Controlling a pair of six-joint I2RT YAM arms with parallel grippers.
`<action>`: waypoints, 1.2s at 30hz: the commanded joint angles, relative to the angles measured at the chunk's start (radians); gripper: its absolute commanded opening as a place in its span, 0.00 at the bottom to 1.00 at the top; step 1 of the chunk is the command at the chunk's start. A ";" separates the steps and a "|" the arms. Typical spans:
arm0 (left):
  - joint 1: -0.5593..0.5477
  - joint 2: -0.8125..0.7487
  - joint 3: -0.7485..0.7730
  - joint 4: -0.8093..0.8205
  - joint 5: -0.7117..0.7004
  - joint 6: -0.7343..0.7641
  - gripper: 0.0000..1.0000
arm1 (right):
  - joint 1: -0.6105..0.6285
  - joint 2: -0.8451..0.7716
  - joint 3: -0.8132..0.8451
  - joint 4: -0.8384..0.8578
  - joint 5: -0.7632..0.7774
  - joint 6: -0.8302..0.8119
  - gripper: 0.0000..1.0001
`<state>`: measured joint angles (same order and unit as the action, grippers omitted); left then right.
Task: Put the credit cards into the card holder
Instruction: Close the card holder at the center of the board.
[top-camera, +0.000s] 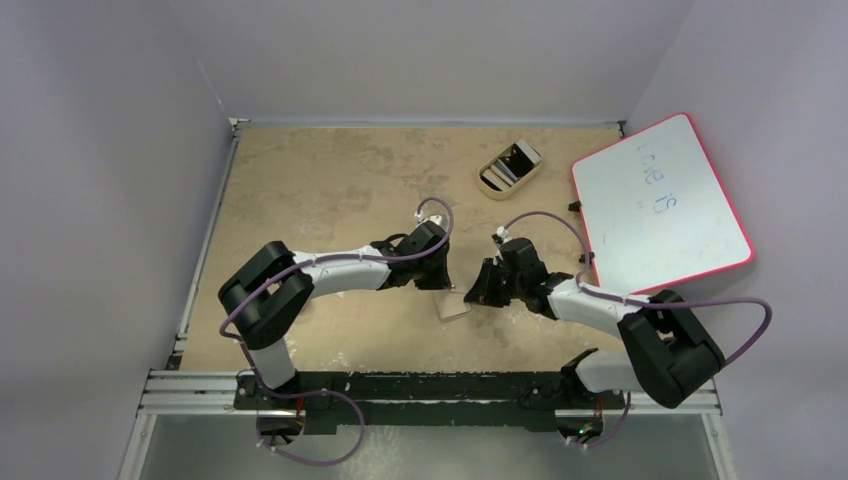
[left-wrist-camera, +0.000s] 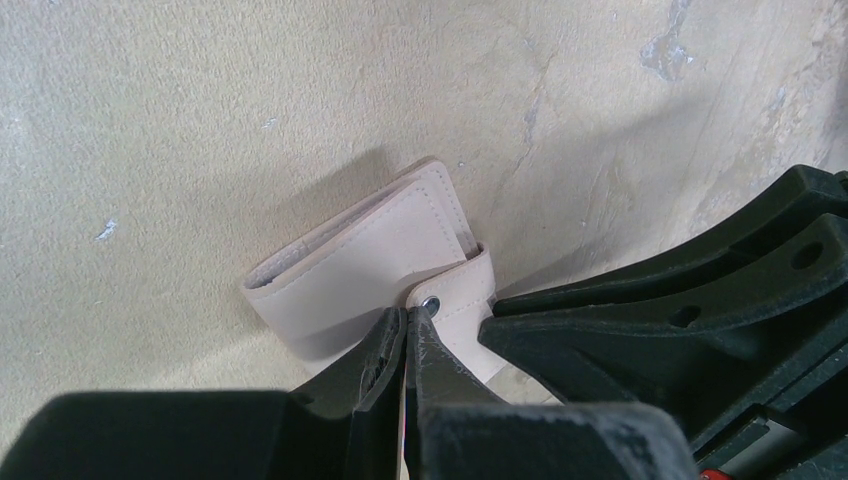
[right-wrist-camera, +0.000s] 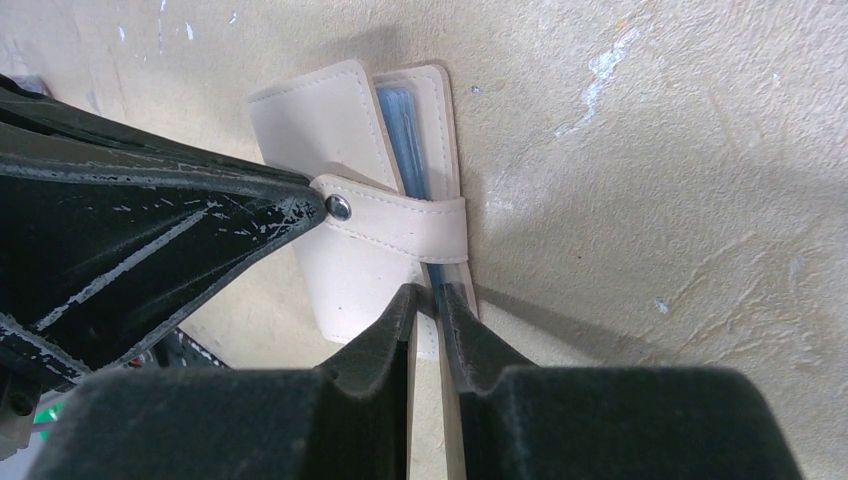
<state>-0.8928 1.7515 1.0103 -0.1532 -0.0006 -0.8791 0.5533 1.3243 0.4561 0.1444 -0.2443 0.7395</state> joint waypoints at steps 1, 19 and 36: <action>0.006 -0.028 -0.001 0.013 0.029 -0.018 0.00 | -0.003 0.011 0.010 -0.023 0.039 -0.028 0.14; 0.006 -0.029 -0.014 -0.013 0.007 -0.024 0.00 | -0.004 0.007 0.013 -0.028 0.042 -0.026 0.14; 0.002 -0.016 -0.038 0.042 0.064 -0.032 0.00 | -0.003 0.006 0.016 -0.026 0.043 -0.025 0.14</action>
<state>-0.8906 1.7458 0.9833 -0.1310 0.0448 -0.9058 0.5533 1.3243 0.4561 0.1444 -0.2443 0.7395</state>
